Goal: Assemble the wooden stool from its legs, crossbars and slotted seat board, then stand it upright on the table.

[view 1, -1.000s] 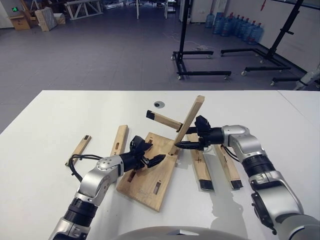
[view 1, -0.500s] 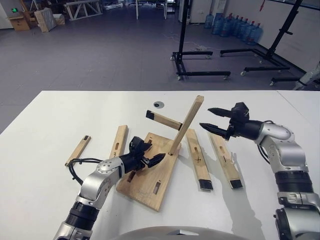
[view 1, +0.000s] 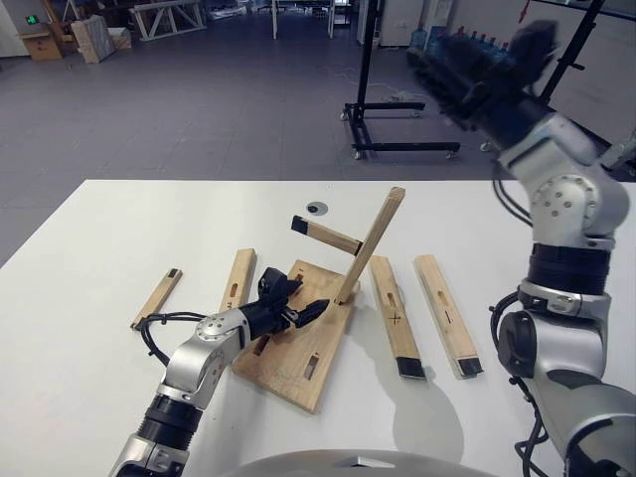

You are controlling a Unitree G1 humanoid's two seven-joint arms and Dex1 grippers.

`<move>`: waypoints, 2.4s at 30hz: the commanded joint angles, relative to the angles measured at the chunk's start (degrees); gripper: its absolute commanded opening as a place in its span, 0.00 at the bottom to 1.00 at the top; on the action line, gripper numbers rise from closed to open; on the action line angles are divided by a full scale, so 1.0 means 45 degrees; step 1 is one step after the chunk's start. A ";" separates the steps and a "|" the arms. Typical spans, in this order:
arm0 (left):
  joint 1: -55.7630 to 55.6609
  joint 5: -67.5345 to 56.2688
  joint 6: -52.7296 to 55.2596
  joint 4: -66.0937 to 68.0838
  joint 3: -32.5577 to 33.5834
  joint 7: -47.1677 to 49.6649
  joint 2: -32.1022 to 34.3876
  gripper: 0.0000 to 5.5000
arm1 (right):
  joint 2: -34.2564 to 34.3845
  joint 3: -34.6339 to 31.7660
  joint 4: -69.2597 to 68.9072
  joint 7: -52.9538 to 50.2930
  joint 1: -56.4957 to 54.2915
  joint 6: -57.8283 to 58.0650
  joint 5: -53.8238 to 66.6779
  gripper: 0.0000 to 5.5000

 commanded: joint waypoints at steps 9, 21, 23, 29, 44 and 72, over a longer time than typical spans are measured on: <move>0.0957 0.0659 0.0683 0.1136 -0.0257 0.0609 -0.0153 0.78 | 0.0078 0.4191 -0.1500 -0.0081 0.3726 0.0721 -0.2412 0.74; 0.0975 0.0563 0.0994 0.0828 -0.0070 0.0584 0.0077 0.78 | 0.0455 0.1885 -0.2837 -0.0175 0.2742 0.0210 -0.0910 0.74; 0.0939 0.0554 0.1036 0.0843 -0.0012 0.0606 0.0079 0.78 | 0.0304 0.1213 -0.3008 -0.0176 0.2239 0.0329 -0.0411 0.74; 0.0887 0.0551 0.1160 0.0810 0.0058 0.0577 0.0137 0.78 | -0.0387 -0.0330 -0.2004 -0.0566 -0.0033 -0.0356 -0.0400 0.74; 0.1016 0.0551 0.1397 0.0594 0.0034 0.0734 0.0068 0.78 | -0.1234 0.6606 -0.2426 0.0476 0.6237 -0.2041 -0.5433 0.74; 0.0665 0.0592 0.0890 0.1085 0.0507 0.1416 -0.0878 0.78 | -0.1568 0.0782 -0.7853 0.1631 0.6428 0.1722 0.5796 0.74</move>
